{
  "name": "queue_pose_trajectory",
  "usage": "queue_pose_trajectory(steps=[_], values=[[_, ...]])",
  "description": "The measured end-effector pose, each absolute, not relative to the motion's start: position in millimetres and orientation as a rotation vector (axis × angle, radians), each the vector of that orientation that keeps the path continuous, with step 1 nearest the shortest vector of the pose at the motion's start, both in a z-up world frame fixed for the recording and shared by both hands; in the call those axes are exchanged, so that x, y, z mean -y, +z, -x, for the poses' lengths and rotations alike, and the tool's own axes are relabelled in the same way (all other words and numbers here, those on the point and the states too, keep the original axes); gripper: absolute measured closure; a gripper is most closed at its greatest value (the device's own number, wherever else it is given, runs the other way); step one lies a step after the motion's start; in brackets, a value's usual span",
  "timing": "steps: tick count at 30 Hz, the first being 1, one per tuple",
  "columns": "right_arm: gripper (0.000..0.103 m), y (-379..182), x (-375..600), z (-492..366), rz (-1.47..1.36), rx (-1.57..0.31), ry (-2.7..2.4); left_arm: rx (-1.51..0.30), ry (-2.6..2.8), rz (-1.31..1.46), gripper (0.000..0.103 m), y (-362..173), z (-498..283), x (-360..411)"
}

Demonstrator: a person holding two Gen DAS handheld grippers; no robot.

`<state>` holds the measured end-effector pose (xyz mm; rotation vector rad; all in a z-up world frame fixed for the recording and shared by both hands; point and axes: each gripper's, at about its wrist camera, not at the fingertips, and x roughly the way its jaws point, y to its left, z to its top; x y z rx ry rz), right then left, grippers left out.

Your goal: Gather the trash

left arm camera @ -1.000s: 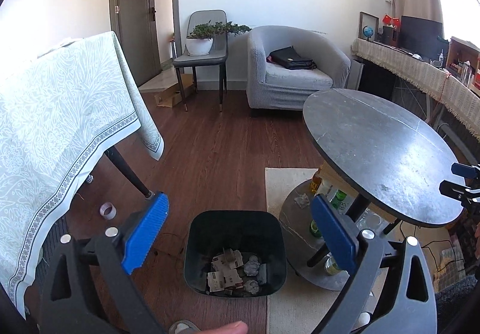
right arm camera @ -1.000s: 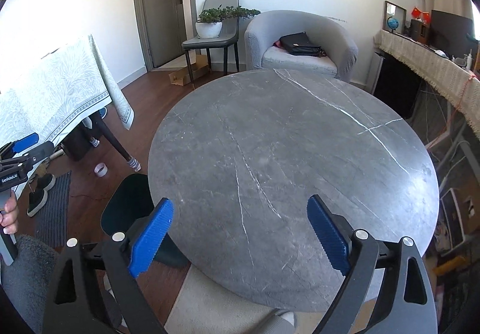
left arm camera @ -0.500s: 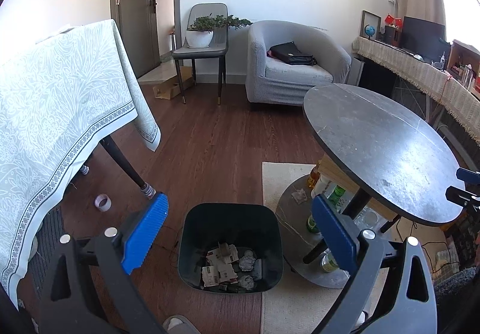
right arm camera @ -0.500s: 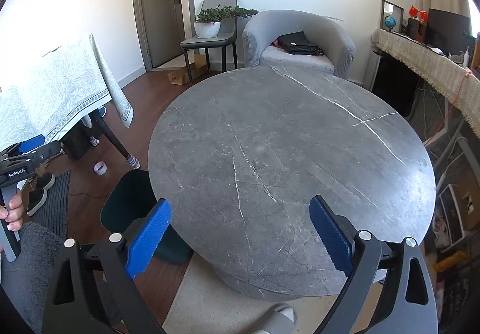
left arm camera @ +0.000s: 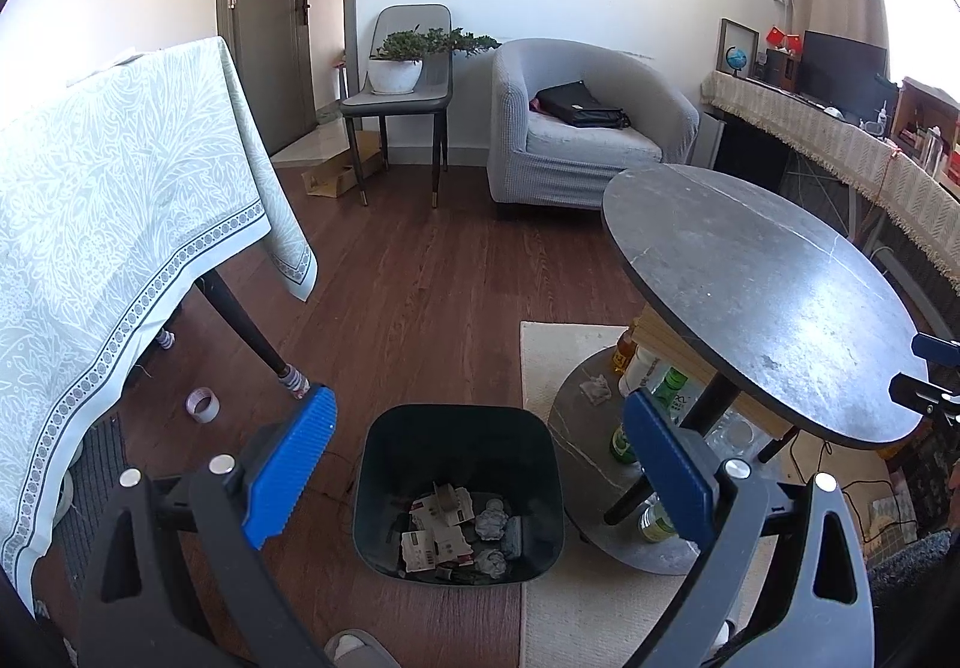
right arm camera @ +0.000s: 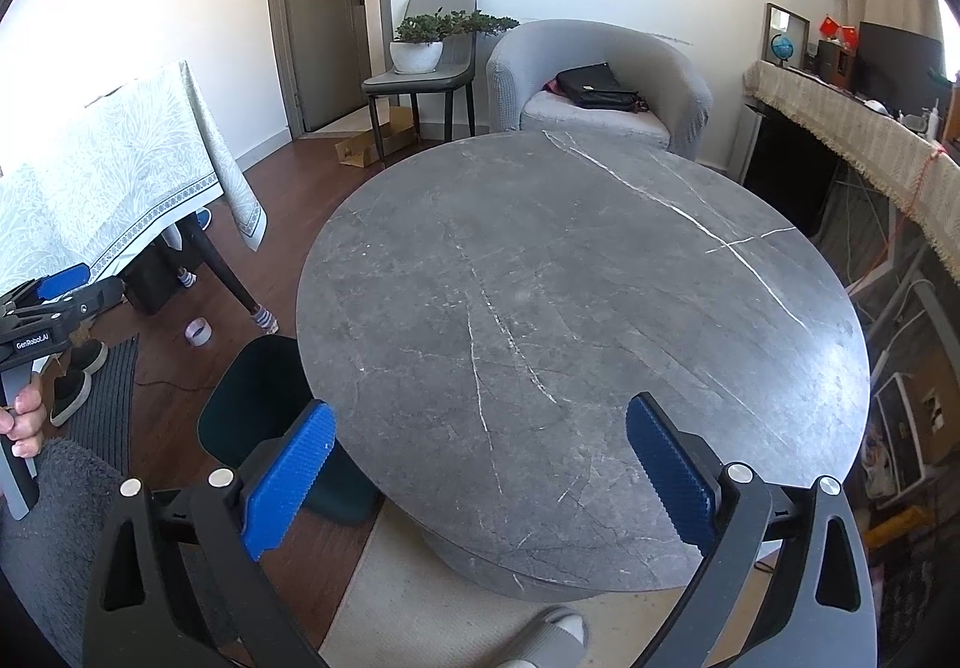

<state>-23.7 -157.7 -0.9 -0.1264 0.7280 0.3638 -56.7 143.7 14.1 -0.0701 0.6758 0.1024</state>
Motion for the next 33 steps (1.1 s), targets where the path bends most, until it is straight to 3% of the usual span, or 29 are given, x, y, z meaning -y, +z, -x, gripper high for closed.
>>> queue_pose_trajectory(steps=[33], values=[[0.004, -1.1, 159.5, 23.2, 0.123, -0.732, 0.358, -0.685, 0.096, 0.08, 0.005, 12.5, 54.9, -143.6]])
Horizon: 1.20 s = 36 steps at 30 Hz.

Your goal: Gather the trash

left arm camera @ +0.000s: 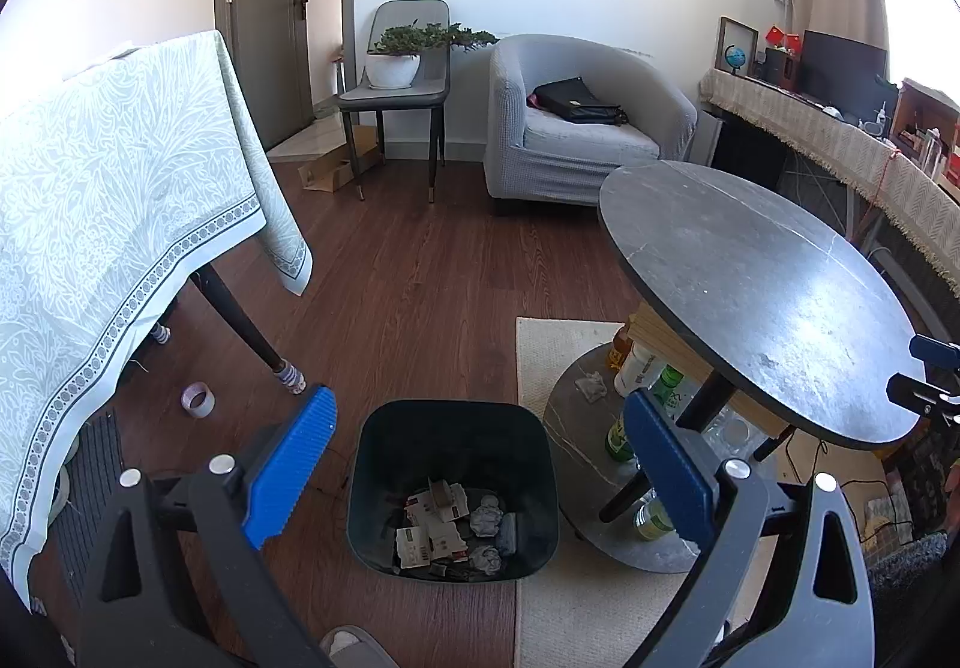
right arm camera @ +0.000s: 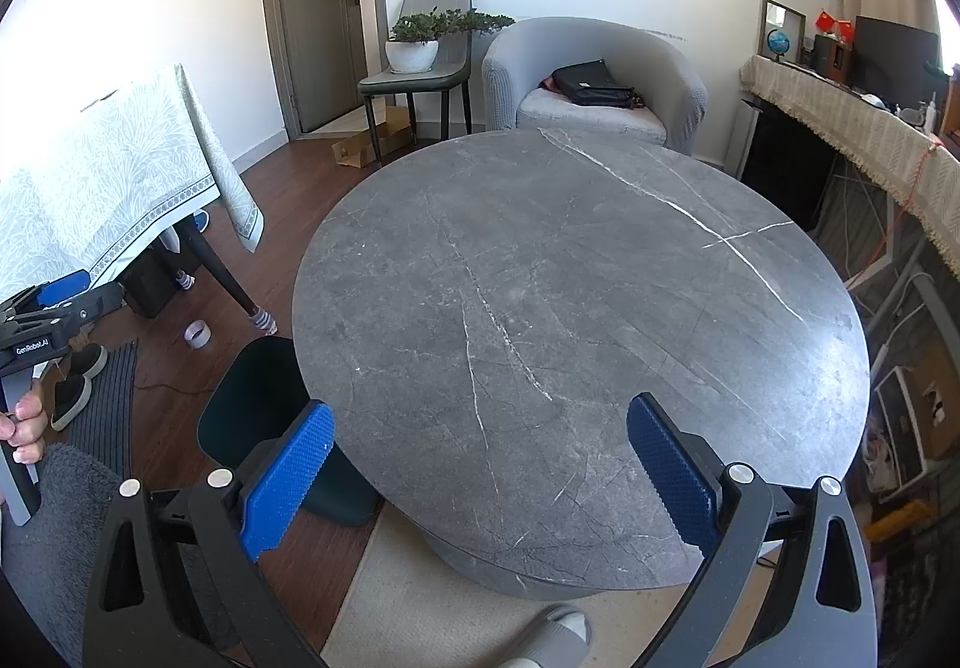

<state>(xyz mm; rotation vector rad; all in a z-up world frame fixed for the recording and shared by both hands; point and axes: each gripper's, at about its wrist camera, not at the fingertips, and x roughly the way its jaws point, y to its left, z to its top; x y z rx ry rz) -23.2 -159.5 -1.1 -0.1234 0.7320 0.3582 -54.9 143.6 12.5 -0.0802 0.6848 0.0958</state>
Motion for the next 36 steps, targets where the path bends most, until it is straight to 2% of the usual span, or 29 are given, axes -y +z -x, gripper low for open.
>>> queue_pose_trajectory(steps=[36], values=[[0.004, -2.5, 155.3, 23.8, 0.134, -0.74, 0.361, -0.685, 0.091, 0.076, 0.005, 11.3, 55.4, -142.6]])
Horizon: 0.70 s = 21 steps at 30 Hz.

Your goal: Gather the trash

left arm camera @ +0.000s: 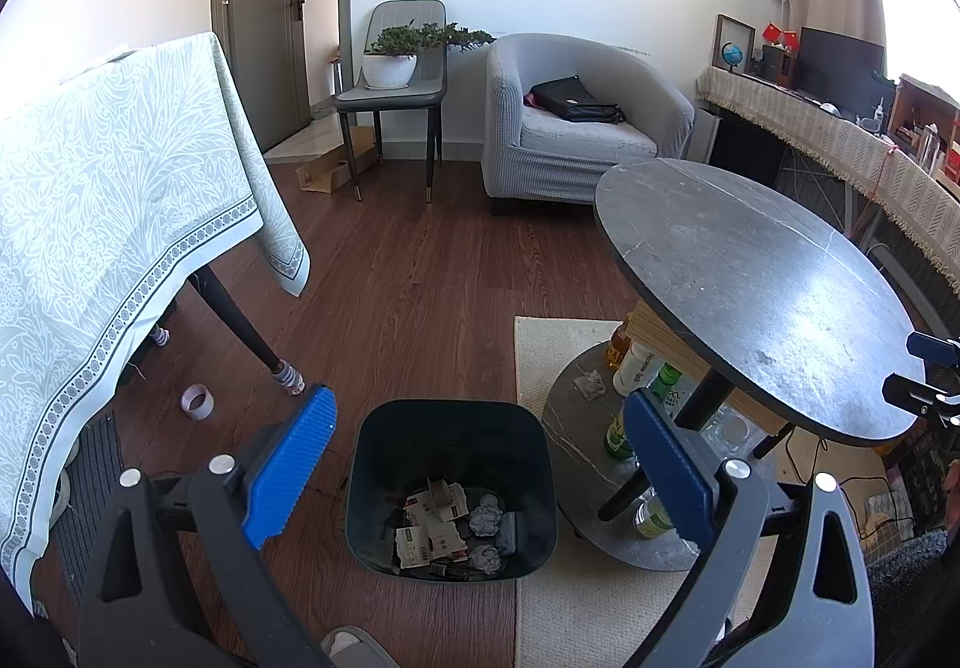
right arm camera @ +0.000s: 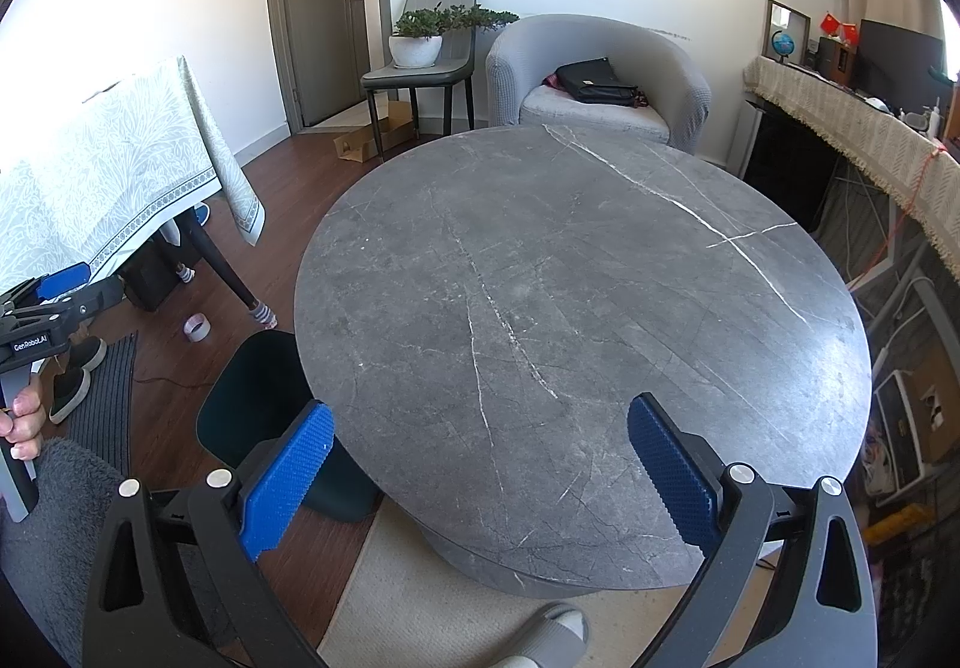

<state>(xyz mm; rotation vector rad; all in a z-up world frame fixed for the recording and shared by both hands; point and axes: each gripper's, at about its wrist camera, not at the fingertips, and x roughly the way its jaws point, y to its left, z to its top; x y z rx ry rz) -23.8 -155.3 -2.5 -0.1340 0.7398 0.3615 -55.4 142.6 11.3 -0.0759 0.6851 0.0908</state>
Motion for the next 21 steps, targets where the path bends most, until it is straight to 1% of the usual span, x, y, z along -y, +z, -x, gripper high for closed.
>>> queue_pose_trajectory(steps=[21], values=[[0.004, -2.8, 154.7, 24.2, 0.136, -0.74, 0.362, -0.693, 0.091, 0.078, 0.005, 9.5, 54.9, -146.2]])
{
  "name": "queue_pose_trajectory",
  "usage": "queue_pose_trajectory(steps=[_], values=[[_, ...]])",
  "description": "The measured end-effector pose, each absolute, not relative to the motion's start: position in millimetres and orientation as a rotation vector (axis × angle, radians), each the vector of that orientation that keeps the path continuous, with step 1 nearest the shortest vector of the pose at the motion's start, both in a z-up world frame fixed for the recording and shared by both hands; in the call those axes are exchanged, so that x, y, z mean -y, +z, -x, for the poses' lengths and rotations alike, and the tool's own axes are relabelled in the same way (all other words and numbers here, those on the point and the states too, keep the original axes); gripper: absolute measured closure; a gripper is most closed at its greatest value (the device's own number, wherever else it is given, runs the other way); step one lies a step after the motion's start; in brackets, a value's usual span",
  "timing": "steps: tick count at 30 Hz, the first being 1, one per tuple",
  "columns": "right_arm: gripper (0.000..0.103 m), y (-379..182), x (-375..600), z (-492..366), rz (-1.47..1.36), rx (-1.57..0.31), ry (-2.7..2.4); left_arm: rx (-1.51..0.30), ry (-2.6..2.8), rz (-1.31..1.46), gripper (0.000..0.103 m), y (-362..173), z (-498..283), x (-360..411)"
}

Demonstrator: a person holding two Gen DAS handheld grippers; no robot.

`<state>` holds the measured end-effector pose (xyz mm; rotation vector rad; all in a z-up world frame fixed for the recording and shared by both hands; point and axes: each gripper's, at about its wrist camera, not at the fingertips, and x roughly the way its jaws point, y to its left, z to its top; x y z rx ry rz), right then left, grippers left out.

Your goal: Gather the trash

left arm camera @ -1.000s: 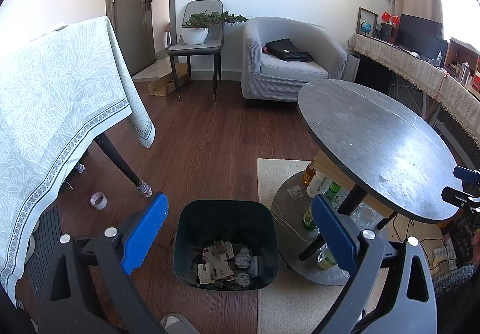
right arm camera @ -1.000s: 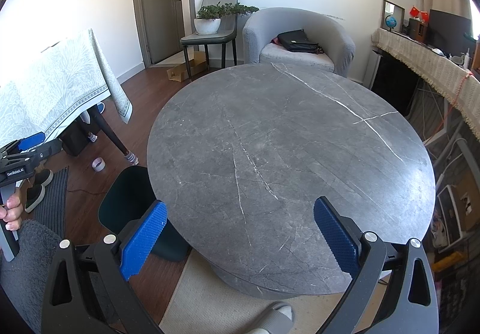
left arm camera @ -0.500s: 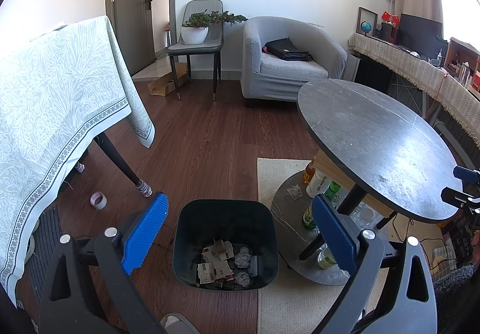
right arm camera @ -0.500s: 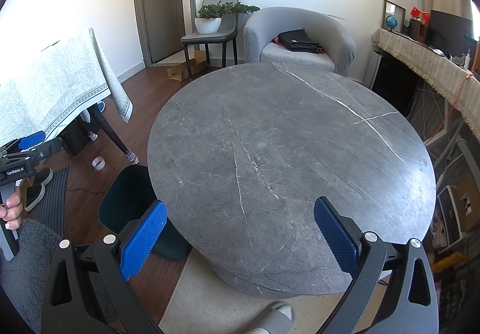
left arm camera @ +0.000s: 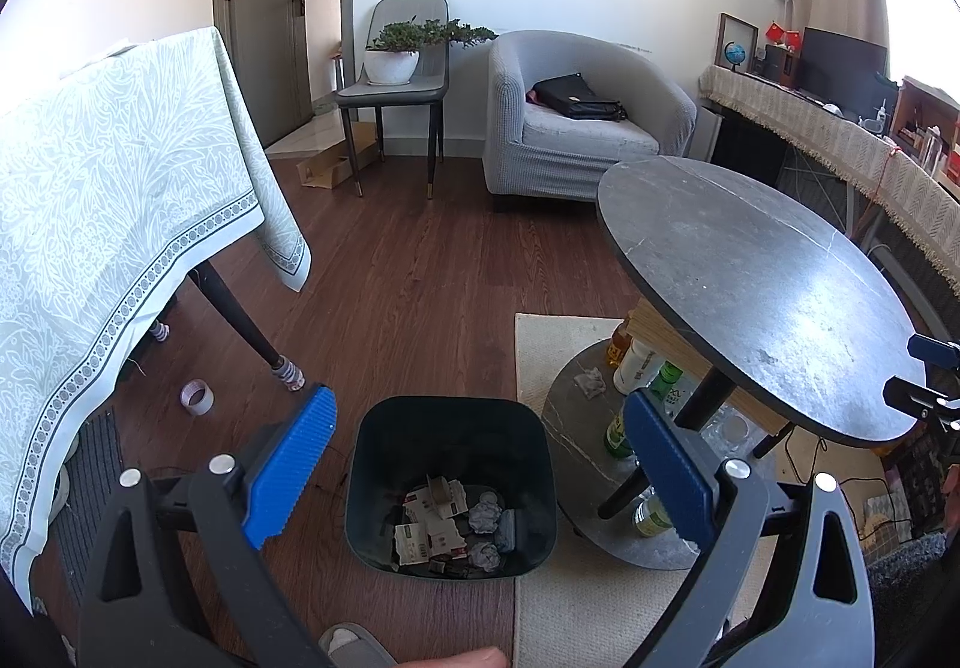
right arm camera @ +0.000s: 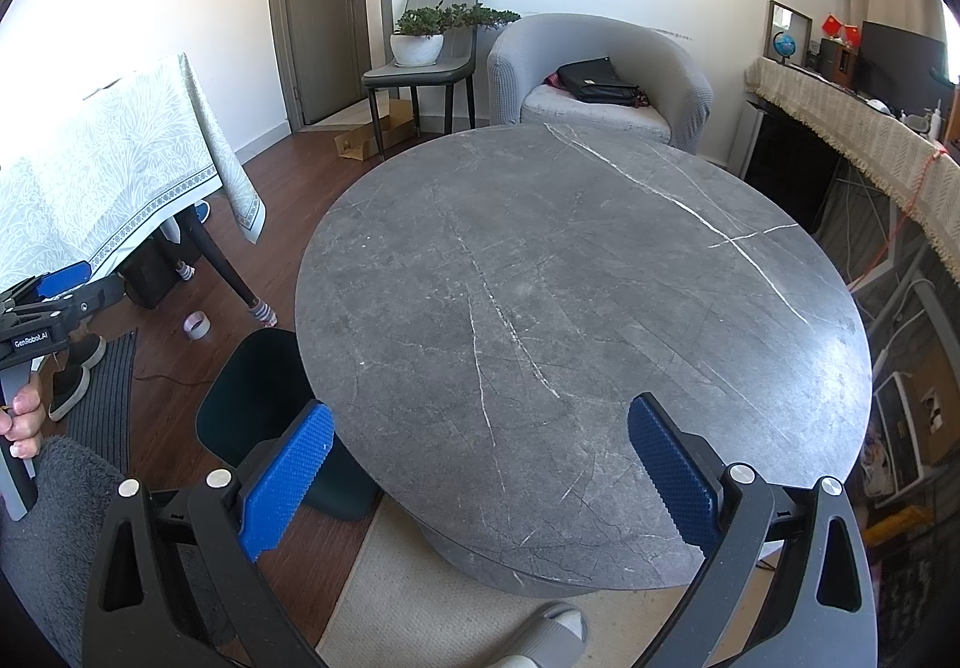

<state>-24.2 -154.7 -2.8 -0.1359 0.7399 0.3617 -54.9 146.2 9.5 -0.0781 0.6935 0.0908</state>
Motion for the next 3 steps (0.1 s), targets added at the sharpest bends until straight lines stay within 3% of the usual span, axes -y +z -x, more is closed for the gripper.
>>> queue_pose_trajectory(steps=[3], values=[[0.004, -2.8, 154.6, 24.6, 0.135, -0.739, 0.362, -0.694, 0.091, 0.072, 0.005, 9.5, 55.3, -146.7]])
